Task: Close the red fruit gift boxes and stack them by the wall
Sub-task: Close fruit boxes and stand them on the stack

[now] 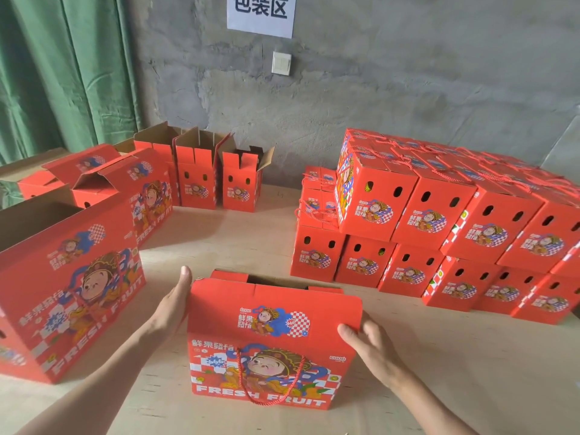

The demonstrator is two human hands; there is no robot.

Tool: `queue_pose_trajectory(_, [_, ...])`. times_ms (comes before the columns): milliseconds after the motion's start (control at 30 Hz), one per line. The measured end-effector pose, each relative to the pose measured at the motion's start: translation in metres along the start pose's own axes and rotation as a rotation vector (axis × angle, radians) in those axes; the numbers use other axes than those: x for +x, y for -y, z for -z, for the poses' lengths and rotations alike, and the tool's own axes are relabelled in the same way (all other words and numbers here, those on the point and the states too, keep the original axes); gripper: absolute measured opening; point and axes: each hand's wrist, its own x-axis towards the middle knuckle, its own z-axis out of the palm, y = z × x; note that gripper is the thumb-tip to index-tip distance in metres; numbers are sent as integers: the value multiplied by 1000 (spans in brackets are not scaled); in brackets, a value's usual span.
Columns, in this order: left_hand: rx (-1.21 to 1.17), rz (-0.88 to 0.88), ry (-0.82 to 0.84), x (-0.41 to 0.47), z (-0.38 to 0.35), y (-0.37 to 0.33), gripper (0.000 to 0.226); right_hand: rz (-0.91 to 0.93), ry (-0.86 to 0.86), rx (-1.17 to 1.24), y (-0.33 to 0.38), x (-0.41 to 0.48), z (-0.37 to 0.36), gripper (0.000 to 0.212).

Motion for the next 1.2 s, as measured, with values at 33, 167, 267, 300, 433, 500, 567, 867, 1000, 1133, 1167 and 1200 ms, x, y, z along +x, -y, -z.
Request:
queue_pose_trajectory(33, [-5,7,-30,0,-2,1,68,-19,-51,16,1,0,-4,26])
queue_pose_trajectory(167, [119,-82,-104,-1,-11,3,72,-7,-339,-131,12,12,-26,26])
queue_pose_trajectory(267, [209,-161,-120,0,-14,3,61,110,-495,-290,18,22,-40,34])
queue_pose_trajectory(300, [247,-206,-142,2,-15,3,54,144,-535,-356,18,23,-43,28])
queue_pose_trajectory(433, [238,-335,-233,1,-21,3,33,207,-580,-472,10,27,-46,6])
queue_pose_trajectory(500, [338,-386,-246,5,-24,8,25,274,-591,-533,8,28,-45,4])
queue_pose_trajectory(567, [482,-447,-274,7,-26,14,21,340,-580,-657,7,28,-44,10])
queue_pose_trajectory(867, [849,-718,-256,0,-27,4,36,330,-236,-865,14,29,-43,33])
queue_pose_trajectory(1000, [1106,-757,-160,-9,-33,1,59,309,-184,-869,12,32,-41,30])
queue_pose_trajectory(1133, [1271,-744,-131,-14,-41,5,67,294,-167,-859,12,33,-42,28])
queue_pose_trajectory(1167, [1291,-755,-124,-14,-41,5,68,290,-164,-854,13,33,-42,29])
queue_pose_trajectory(1200, [1308,-753,-107,-14,-40,4,71,294,-170,-842,14,32,-42,29])
